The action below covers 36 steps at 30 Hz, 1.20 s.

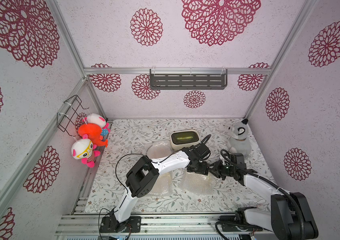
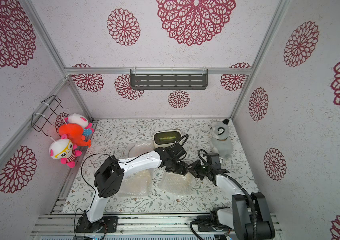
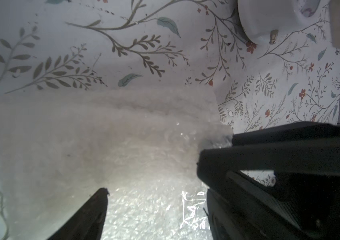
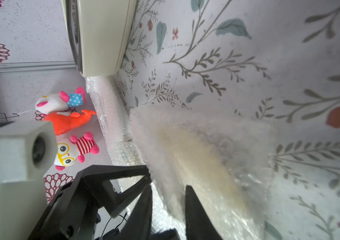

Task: Unpack dinner plates from bubble wrap
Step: Unwrap the bubble wrap at the center of the board.

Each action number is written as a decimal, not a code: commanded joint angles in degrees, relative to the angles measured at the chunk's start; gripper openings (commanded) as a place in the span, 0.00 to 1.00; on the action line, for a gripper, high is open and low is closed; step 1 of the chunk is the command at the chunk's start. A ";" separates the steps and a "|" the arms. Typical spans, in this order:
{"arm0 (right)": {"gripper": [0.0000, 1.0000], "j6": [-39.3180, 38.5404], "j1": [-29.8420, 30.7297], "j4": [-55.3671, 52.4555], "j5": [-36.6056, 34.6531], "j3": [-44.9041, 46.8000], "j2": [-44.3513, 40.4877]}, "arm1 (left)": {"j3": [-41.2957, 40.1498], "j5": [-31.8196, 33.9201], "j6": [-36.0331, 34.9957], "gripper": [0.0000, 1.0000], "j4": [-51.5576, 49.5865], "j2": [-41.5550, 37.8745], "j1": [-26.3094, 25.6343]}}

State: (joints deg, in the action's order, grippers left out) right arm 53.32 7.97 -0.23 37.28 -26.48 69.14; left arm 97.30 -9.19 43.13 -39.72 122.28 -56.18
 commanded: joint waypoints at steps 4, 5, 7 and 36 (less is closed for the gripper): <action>0.42 -1.43 -2.61 -3.95 0.06 2.75 -7.20 | 1.39 -0.01 0.63 0.78 1.90 -0.08 0.20; 0.43 -2.12 -3.22 -5.90 -0.81 2.59 -8.85 | 1.83 -0.22 0.56 0.78 1.63 0.39 0.24; 0.44 -3.37 -4.42 -9.75 -2.67 2.02 -11.84 | 2.84 -0.55 0.38 0.78 1.53 1.18 0.23; 0.43 -10.33 -10.70 -24.56 -6.17 4.86 -18.26 | 41.31 10.89 -6.73 0.80 -29.73 23.63 -2.95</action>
State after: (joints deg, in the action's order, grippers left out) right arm 43.97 -2.48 -24.75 30.65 -21.34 51.20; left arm 136.46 -0.32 37.45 -65.98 144.38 -58.28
